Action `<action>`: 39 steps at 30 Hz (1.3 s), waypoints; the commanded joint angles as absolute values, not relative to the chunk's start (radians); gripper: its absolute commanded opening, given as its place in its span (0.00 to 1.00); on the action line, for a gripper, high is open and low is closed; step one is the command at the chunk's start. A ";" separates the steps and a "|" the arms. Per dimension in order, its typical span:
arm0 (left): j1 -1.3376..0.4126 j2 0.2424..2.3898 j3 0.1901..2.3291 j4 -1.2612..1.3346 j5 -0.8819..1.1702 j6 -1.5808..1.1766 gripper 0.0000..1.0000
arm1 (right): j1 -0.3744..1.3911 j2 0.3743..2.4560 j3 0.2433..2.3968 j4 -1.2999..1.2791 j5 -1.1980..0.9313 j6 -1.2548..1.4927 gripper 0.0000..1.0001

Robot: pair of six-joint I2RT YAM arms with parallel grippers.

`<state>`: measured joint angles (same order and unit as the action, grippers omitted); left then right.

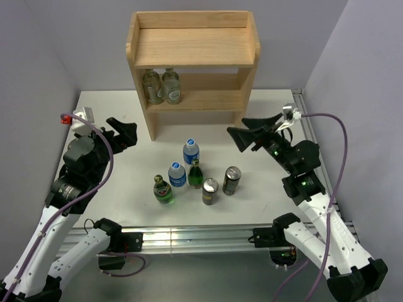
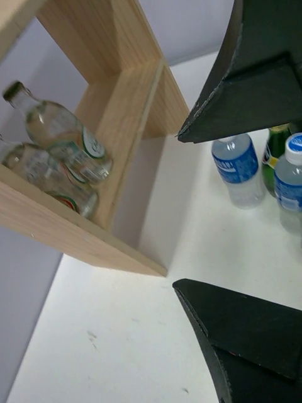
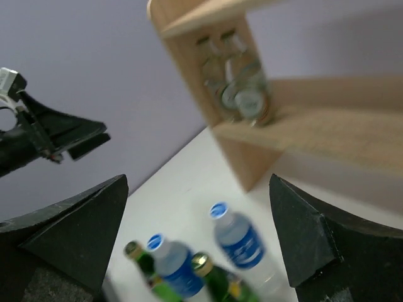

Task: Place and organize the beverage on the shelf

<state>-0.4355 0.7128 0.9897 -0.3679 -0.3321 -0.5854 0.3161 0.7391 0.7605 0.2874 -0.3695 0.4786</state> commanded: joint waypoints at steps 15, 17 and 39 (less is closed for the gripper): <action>-0.439 0.637 0.916 -0.502 -0.407 -0.474 0.95 | 0.777 0.624 0.635 -0.217 0.501 0.698 0.93; -0.439 0.644 0.917 -0.506 -0.400 -0.474 0.95 | 0.915 0.609 0.615 -0.317 0.698 0.791 0.93; -0.437 0.632 0.907 -0.499 -0.371 -0.463 0.94 | 1.485 1.128 0.695 -1.148 1.132 1.916 1.00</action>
<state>-0.4355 0.6449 0.9127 -0.5144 -0.3893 -0.4892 1.4815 1.1584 0.7330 -1.2221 1.0622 1.8912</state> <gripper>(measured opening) 0.940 0.996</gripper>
